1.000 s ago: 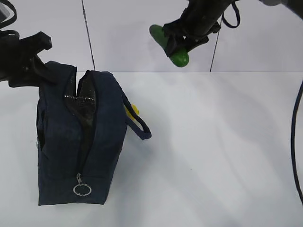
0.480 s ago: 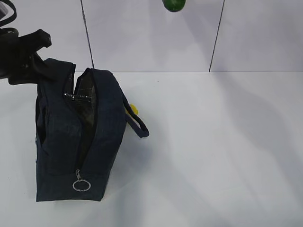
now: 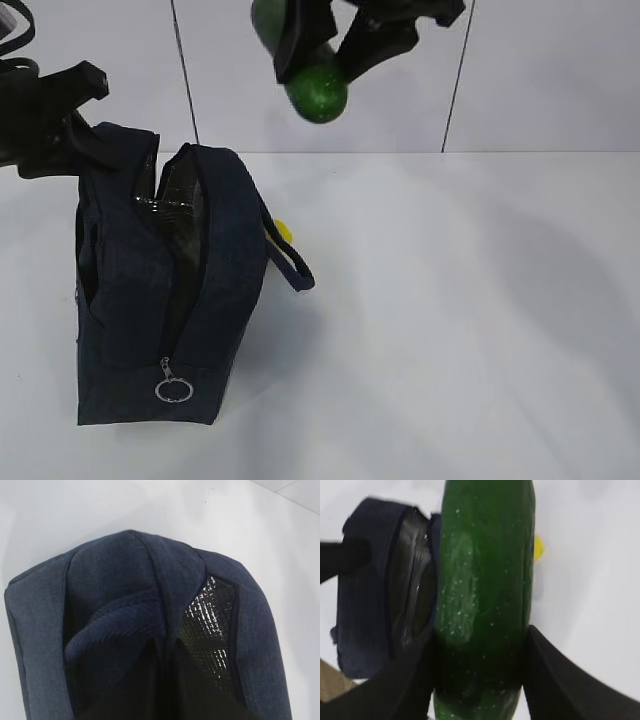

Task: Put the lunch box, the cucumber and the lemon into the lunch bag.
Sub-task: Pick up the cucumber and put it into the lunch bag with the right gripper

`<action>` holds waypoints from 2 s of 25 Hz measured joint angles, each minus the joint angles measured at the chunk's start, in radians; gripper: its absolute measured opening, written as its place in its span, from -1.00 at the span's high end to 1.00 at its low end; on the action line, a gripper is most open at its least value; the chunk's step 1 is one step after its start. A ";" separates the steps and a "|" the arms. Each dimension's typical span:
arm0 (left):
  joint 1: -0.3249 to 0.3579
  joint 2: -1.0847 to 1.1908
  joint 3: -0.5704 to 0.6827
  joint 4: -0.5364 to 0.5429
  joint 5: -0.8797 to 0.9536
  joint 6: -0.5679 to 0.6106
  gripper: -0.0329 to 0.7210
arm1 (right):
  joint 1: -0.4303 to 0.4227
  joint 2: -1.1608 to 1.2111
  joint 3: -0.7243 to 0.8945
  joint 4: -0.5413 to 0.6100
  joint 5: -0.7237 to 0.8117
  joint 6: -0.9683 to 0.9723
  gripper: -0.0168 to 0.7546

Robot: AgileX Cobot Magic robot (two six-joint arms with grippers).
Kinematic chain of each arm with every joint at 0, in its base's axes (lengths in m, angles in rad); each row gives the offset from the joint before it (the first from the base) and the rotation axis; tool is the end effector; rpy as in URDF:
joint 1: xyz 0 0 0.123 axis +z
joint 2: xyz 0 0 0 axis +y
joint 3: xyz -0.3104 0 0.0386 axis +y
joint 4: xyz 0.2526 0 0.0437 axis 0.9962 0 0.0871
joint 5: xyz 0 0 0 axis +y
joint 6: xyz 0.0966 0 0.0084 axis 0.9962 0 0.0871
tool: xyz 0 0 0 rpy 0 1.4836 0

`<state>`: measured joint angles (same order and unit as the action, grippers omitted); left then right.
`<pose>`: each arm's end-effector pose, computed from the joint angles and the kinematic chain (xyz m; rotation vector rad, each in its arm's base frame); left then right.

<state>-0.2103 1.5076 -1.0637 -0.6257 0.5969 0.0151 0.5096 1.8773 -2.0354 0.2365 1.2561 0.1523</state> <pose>0.3117 -0.0992 0.2968 -0.2347 2.4927 -0.7275 0.3595 0.2256 0.4105 -0.4576 2.5978 0.5547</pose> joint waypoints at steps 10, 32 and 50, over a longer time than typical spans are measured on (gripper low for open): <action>0.000 0.000 0.000 0.000 0.000 0.009 0.90 | 0.159 -0.001 0.068 -0.024 0.000 0.121 -0.08; 0.000 0.000 0.000 0.000 -0.004 0.015 0.90 | 0.208 0.066 0.070 0.001 -0.002 0.168 -0.08; 0.000 0.000 0.000 0.000 -0.006 0.015 0.90 | 0.208 0.167 0.070 0.088 -0.076 0.161 -0.08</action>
<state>-0.2103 1.5076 -1.0637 -0.6257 0.5910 0.0304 0.7172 2.0441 -1.9658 0.3243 1.1804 0.3132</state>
